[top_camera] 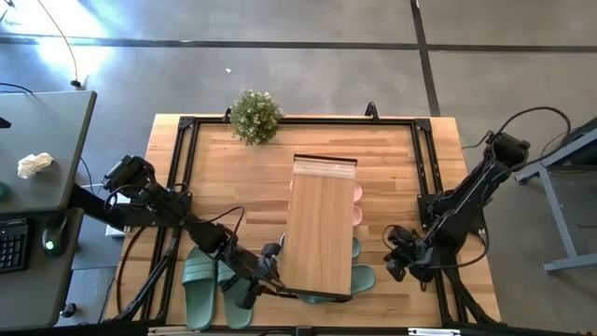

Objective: Pick and place slides into the shelf
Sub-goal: Put the top green slipper under the shelf

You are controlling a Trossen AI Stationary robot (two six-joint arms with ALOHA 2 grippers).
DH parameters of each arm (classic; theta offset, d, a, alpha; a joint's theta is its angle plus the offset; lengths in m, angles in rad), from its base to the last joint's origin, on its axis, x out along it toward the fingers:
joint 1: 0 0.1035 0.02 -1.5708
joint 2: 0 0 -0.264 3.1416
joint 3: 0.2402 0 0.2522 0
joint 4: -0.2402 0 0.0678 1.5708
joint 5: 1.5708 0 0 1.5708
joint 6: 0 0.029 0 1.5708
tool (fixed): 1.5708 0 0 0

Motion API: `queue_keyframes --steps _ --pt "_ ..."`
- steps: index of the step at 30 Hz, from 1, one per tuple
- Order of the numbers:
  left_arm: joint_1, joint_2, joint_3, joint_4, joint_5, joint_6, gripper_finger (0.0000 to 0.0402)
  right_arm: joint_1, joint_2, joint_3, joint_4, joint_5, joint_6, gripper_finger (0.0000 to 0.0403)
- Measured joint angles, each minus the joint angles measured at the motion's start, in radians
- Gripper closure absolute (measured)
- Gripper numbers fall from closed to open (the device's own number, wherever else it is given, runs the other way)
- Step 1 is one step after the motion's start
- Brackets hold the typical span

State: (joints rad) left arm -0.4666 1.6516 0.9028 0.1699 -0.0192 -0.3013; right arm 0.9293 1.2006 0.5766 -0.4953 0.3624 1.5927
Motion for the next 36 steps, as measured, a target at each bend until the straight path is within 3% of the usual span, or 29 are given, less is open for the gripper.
queue_keyframes --steps 5,17,36 --pt "0.004 0.0 0.0 0.002 0.001 -0.014 0.0252 -0.026 0.079 0.0 0.121 -0.026 -0.105 0.04" --pt "0.004 0.0 0.0 0.002 0.0 -0.021 0.0252 -0.052 0.244 -0.001 0.362 -0.083 -0.127 0.0402" --pt "0.01 0.0 0.0 -0.006 0.004 -0.021 0.0252 -0.081 0.28 -0.001 0.503 -0.041 -0.118 0.0403"
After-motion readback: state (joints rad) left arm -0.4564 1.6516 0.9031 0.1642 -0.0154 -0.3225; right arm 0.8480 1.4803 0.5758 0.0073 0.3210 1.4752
